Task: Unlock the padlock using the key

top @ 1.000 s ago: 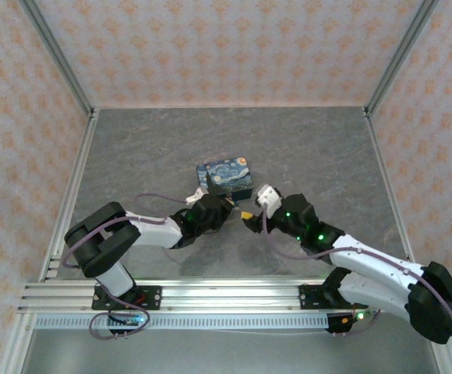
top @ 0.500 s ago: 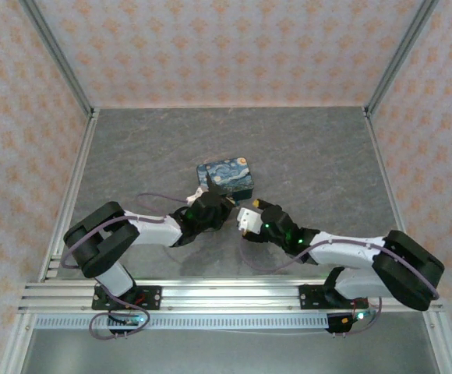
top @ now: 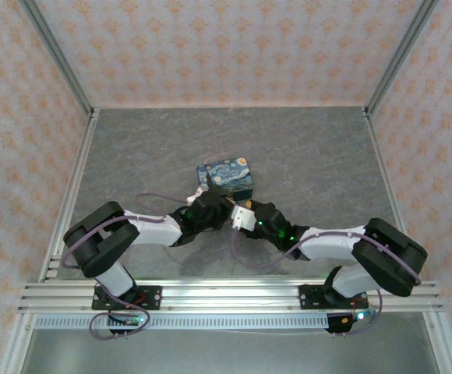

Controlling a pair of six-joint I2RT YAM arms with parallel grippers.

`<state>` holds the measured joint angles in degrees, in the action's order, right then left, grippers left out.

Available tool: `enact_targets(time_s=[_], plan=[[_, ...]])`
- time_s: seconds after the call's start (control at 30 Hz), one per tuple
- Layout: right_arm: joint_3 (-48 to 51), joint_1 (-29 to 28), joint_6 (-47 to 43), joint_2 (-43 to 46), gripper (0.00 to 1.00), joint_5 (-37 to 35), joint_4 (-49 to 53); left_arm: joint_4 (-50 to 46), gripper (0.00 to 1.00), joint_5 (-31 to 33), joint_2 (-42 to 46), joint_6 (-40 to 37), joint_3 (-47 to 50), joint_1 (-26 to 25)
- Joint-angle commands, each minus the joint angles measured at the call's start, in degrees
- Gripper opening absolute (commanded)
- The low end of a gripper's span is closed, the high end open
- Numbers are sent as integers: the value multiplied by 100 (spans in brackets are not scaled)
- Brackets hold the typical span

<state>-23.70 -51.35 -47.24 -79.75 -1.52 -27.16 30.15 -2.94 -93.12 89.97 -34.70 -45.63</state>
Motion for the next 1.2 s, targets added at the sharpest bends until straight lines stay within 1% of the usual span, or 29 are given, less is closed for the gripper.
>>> enact_targets(time_s=[0.0, 0.53, 0.83, 0.97, 1.17], plan=[[-170, -28, 13, -149, 50, 72, -318, -60, 0, -15, 40, 20, -134, 27], [-186, -33, 92, -556, 33, 167, -891, -83, 0, -40, 33, 20, -138, 28], [-231, -22, 196, -725, 26, 205, -1092, -113, 0, -58, 43, 16, -143, 28], [-181, -7, 318, -721, 25, 244, -1284, -125, 0, -66, 38, 20, -146, 28], [-144, 104, 634, -674, 16, 416, -1475, -139, 0, -93, 41, 3, -151, 28]])
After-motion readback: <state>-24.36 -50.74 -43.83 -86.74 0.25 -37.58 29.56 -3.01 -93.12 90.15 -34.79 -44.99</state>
